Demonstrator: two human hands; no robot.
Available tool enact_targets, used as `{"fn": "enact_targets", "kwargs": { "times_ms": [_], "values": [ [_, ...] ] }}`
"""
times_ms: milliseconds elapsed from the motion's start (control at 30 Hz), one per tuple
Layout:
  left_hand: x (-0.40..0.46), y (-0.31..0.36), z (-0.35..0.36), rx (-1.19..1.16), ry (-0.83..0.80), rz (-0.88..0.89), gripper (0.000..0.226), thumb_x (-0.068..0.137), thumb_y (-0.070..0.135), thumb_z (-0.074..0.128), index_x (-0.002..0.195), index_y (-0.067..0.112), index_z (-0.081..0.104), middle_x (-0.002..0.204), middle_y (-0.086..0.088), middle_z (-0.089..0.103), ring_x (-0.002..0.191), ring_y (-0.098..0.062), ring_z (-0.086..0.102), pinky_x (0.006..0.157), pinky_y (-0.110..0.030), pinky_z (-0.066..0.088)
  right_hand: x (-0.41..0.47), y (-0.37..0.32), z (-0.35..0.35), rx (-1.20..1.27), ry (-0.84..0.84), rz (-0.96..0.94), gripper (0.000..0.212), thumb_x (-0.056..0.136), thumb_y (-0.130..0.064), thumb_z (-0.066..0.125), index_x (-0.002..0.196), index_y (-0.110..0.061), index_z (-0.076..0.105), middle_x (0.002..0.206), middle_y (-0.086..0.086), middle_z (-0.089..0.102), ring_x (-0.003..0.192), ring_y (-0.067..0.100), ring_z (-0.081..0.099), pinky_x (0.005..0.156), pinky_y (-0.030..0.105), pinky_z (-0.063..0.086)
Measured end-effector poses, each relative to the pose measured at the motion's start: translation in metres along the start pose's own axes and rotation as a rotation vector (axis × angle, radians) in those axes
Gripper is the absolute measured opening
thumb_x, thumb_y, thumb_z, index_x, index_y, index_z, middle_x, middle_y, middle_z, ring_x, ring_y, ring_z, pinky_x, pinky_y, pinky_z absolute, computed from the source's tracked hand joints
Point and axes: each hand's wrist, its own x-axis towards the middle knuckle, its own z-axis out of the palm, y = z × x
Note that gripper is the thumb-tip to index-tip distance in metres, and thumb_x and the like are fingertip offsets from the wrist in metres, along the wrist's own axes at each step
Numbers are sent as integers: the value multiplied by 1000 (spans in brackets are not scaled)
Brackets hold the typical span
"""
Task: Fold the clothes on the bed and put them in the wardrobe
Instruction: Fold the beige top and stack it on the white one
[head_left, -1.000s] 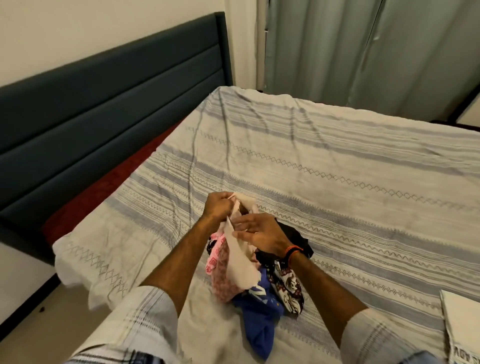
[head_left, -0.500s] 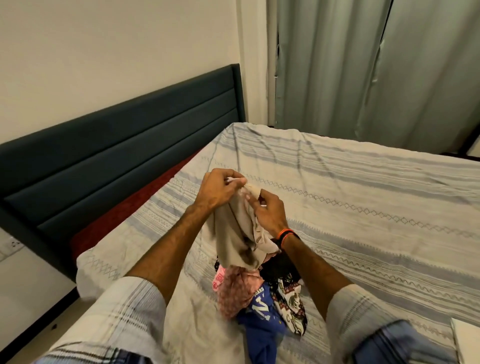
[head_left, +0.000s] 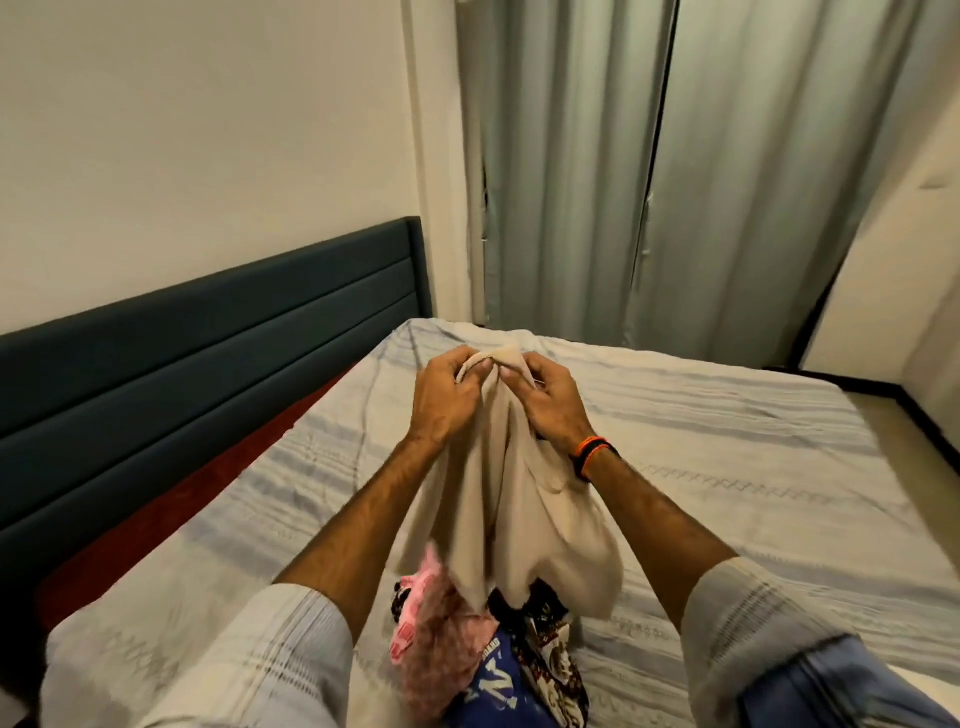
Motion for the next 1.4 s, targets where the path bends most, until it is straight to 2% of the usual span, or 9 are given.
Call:
{"fn": "enact_targets", "kwargs": {
  "times_ms": [133,267,533,667,733,900,1167,1300,1400],
  "values": [
    [4,21,2,-69,-31,27,27,95,36,60,89,12,73,81,1,71,80,-18,67,79,-40,58,-17,-11,-11,-43,38,30,24,88,-43,67,79,-22,61,72,-12,59,68,10,50,66,35,43],
    [5,37,4,-113,-58,84,32,90,41,63,86,12,76,78,-3,73,78,-19,68,72,-40,58,-59,-9,-27,-93,-77,205,42,71,-52,81,93,-20,68,87,-4,73,78,15,67,72,37,56],
    [20,54,-8,-178,44,54,31,89,46,63,89,18,77,76,5,69,78,-17,67,78,-43,59,-126,-6,-84,-130,-349,477,31,67,-24,90,93,-15,76,85,-5,75,81,12,70,73,26,56],
    [21,58,-5,-168,66,46,28,91,43,63,93,19,76,77,8,68,80,-17,67,80,-41,58,-125,-17,-116,30,-443,521,49,67,-15,87,109,1,68,104,13,69,95,24,66,91,43,55],
    [20,61,-3,-163,72,39,28,92,42,62,96,17,75,80,8,67,81,-17,65,82,-38,57,-120,-20,-133,32,-466,529,39,74,-8,82,110,2,68,105,17,69,95,25,66,88,42,56],
    [19,73,7,-160,93,21,26,93,43,62,97,20,73,80,11,64,81,-12,62,80,-30,53,-108,-32,-166,0,-135,435,4,90,-7,68,93,-6,70,82,2,67,78,12,62,68,25,55],
    [27,112,40,-131,91,57,27,91,46,64,96,21,74,79,12,65,80,-10,63,78,-27,51,-66,-54,-237,2,291,184,27,103,-19,48,80,-12,60,72,1,56,59,3,48,57,23,41],
    [23,137,64,-144,113,75,29,90,44,65,99,19,75,82,9,66,80,-8,61,78,-26,49,-52,-66,-291,-108,238,113,31,100,-24,55,92,4,67,81,7,62,73,12,53,66,27,46],
    [17,150,83,-125,107,73,31,91,45,64,102,18,75,88,6,69,85,-14,64,81,-27,50,-53,-71,-332,-218,49,94,49,87,-48,67,89,1,72,80,10,62,75,19,53,69,35,43]
  ]
}}
